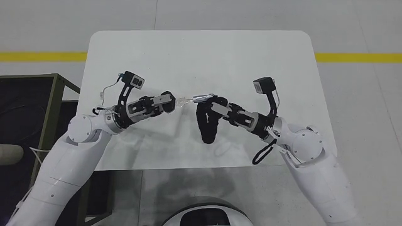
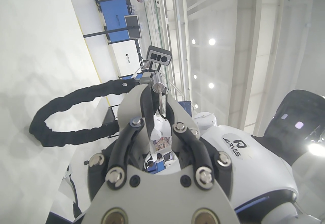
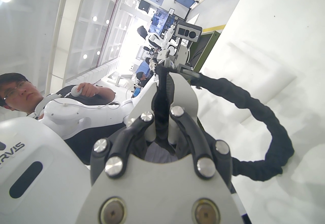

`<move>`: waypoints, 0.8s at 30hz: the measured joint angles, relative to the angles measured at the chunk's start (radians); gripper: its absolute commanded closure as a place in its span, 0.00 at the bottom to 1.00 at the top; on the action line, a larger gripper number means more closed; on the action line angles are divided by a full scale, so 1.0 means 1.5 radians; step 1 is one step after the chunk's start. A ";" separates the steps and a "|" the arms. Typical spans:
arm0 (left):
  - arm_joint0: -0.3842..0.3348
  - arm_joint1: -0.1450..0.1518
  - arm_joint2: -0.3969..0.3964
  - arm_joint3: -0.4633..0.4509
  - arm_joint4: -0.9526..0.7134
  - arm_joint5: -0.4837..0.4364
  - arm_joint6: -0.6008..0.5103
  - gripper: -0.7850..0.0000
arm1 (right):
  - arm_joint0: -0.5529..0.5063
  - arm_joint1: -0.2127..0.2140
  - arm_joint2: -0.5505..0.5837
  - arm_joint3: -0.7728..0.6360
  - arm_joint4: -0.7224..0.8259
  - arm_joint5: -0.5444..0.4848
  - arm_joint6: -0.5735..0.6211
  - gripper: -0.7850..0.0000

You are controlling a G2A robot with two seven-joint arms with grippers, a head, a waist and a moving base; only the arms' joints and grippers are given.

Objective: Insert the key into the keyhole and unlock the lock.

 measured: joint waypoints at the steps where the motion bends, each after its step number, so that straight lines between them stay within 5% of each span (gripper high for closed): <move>1: 0.001 -0.001 0.000 -0.002 0.004 -0.002 -0.001 0.59 | 0.000 0.000 -0.001 0.000 0.000 0.001 0.000 1.00; 7: 0.006 -0.007 -0.002 -0.008 0.014 -0.003 0.000 0.69 | 0.003 -0.001 -0.005 0.000 0.000 0.003 0.000 1.00; 12: 0.010 -0.011 -0.003 -0.014 0.020 0.002 -0.001 1.00 | 0.004 -0.001 -0.008 -0.001 -0.003 0.003 0.000 1.00; 24: 0.013 -0.020 -0.011 -0.023 0.048 0.006 -0.005 1.00 | 0.002 0.001 -0.012 -0.011 -0.048 0.005 -0.009 1.00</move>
